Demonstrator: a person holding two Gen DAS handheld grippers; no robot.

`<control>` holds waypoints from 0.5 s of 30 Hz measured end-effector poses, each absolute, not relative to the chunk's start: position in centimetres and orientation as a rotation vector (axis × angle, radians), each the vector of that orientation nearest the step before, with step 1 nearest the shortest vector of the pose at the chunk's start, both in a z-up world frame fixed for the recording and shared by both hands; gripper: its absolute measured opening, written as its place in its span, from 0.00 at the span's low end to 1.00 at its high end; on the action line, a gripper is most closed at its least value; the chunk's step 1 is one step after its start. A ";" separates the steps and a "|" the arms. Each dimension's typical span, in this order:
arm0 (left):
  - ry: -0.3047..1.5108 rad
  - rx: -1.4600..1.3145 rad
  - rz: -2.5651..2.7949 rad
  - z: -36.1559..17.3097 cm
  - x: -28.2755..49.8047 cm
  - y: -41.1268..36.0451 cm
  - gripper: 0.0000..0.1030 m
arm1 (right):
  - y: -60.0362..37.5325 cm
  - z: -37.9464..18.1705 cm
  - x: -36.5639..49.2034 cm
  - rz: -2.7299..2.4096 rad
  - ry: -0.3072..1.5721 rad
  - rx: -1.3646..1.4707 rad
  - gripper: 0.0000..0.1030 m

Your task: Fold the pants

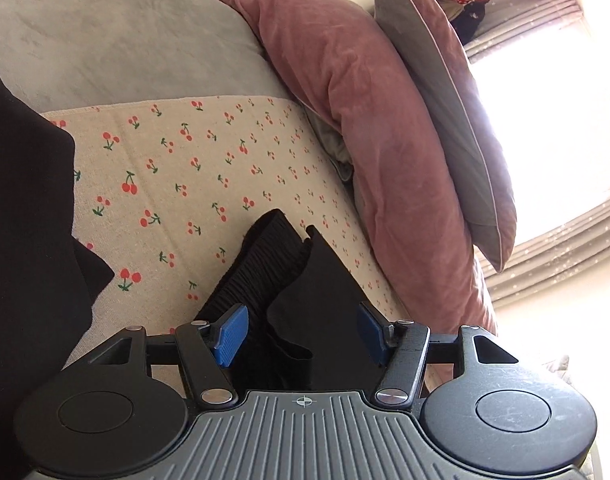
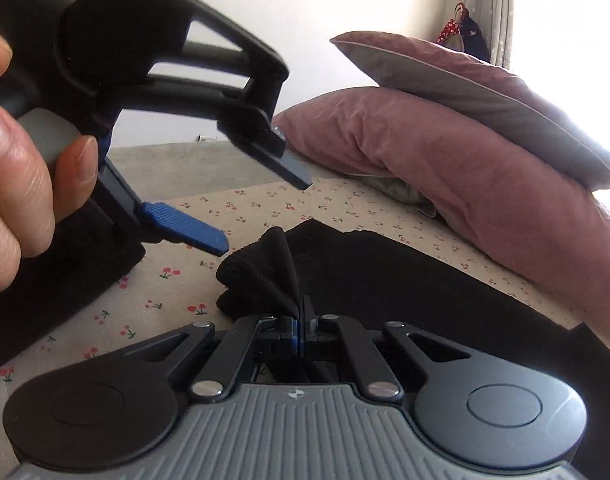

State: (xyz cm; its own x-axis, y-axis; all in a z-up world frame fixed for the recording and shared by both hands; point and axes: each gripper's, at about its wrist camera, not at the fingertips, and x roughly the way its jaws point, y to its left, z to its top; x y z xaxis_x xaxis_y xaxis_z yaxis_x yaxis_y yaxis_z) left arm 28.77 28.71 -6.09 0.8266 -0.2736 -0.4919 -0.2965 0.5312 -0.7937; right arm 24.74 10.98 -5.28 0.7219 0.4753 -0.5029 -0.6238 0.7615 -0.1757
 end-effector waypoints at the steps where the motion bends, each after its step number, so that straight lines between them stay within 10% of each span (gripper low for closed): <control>1: 0.634 -1.031 -0.001 -6.2 28.9 28.4 0.56 | 11.2 -5.6 24.8 0.610 0.478 -0.364 0.00; 6: 0.633 -0.986 -0.025 -5.6 29.0 27.6 0.57 | 10.3 -6.1 24.8 0.627 0.548 -0.284 0.02; 11: 0.596 -0.959 -0.058 -4.6 28.9 27.0 0.57 | 5.5 -4.3 25.1 0.707 0.686 -0.044 0.59; 15: 0.600 -0.886 -0.090 -4.2 29.2 25.2 0.58 | -1.8 -2.1 23.7 0.714 0.702 0.141 0.59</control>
